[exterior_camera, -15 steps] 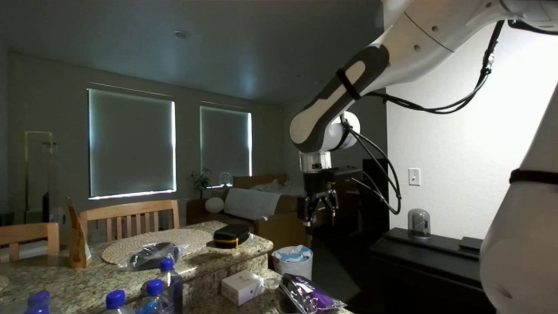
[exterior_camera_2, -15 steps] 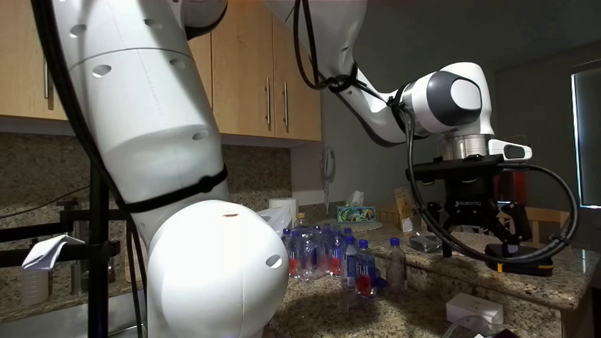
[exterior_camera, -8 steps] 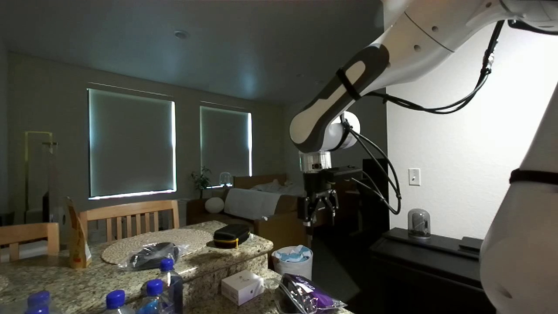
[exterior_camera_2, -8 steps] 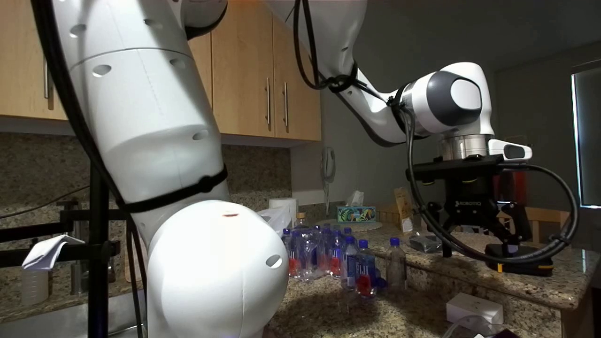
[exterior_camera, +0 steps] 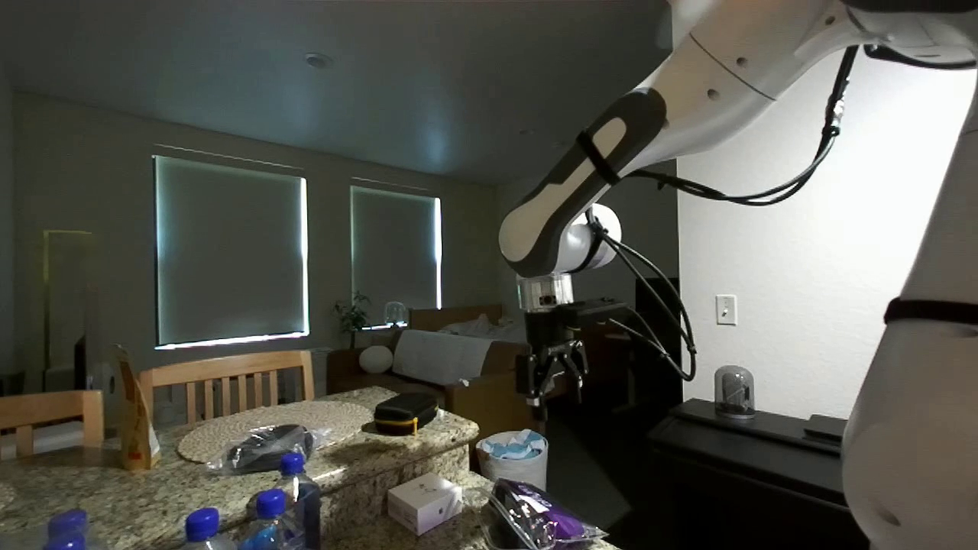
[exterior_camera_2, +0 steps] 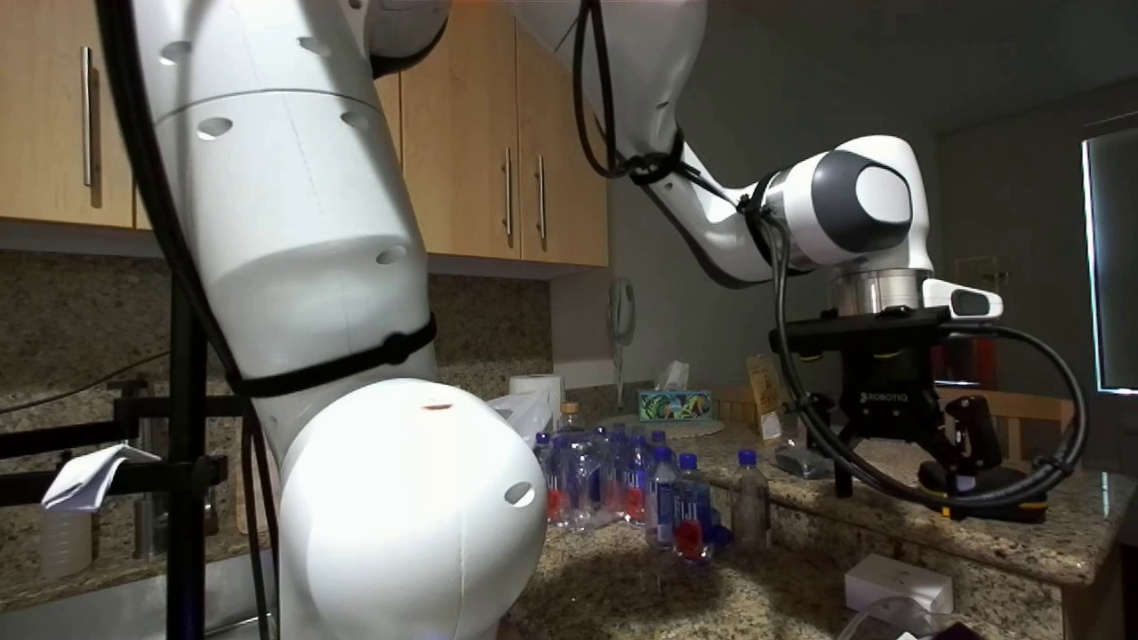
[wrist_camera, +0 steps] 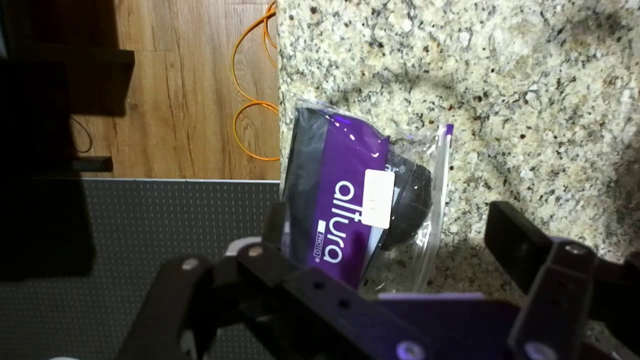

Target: Move the purple plastic bag up

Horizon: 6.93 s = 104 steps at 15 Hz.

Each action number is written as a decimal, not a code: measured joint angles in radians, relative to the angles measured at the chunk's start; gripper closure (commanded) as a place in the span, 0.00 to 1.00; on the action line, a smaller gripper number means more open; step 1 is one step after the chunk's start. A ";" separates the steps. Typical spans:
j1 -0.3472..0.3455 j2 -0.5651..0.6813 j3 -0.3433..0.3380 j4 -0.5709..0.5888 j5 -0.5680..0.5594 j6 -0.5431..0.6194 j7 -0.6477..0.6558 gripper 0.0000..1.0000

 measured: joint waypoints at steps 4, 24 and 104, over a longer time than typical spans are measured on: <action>0.048 0.189 0.061 0.097 -0.004 0.000 0.025 0.00; 0.198 0.658 0.093 0.376 -0.305 -0.146 0.520 0.00; 0.278 0.758 0.099 0.415 -0.792 -0.445 1.055 0.93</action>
